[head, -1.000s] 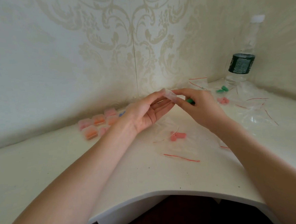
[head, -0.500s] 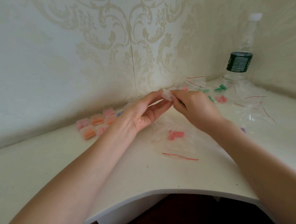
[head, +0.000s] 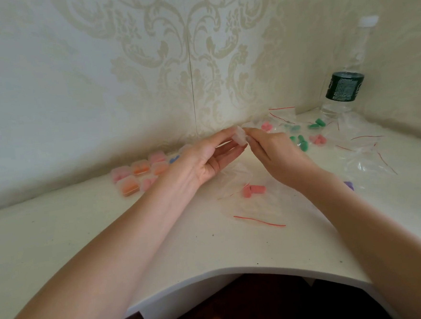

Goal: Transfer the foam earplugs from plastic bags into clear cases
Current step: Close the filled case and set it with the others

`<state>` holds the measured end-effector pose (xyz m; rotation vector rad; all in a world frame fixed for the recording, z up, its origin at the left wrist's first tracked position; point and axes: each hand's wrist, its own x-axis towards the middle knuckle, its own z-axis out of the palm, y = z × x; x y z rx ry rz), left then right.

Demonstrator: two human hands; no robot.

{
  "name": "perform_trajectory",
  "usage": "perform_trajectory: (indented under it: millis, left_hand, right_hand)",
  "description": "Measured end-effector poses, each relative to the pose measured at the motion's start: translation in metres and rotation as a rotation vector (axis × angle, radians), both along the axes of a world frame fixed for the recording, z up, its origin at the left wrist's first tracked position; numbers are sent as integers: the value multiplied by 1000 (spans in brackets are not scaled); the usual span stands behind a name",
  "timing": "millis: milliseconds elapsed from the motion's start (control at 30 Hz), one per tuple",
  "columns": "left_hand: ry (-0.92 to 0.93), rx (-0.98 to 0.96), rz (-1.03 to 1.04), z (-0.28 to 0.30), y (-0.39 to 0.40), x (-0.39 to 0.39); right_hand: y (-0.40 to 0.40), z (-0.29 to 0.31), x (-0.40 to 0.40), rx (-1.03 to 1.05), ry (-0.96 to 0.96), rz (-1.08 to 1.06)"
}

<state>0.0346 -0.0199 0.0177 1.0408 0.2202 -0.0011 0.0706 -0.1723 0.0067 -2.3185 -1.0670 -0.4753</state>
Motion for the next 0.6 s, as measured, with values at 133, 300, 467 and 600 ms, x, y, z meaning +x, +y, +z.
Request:
perform_trajectory:
  millis: [133,300,467,600]
  left_hand:
    - [8,-29,36,-2,-3,-1]
    - [3,14,26,-2,-3,0]
    - [15,-5,-23,-3,-4,-2]
    - [68,49,-280,0,-4,-7]
  right_hand:
    - [-2,1,-2,-3,40,30]
    - [3,-1,-5,18,10,4]
    - [-2,-1,3,23,-49,-87]
    - [-7,6,8,286,182,-150]
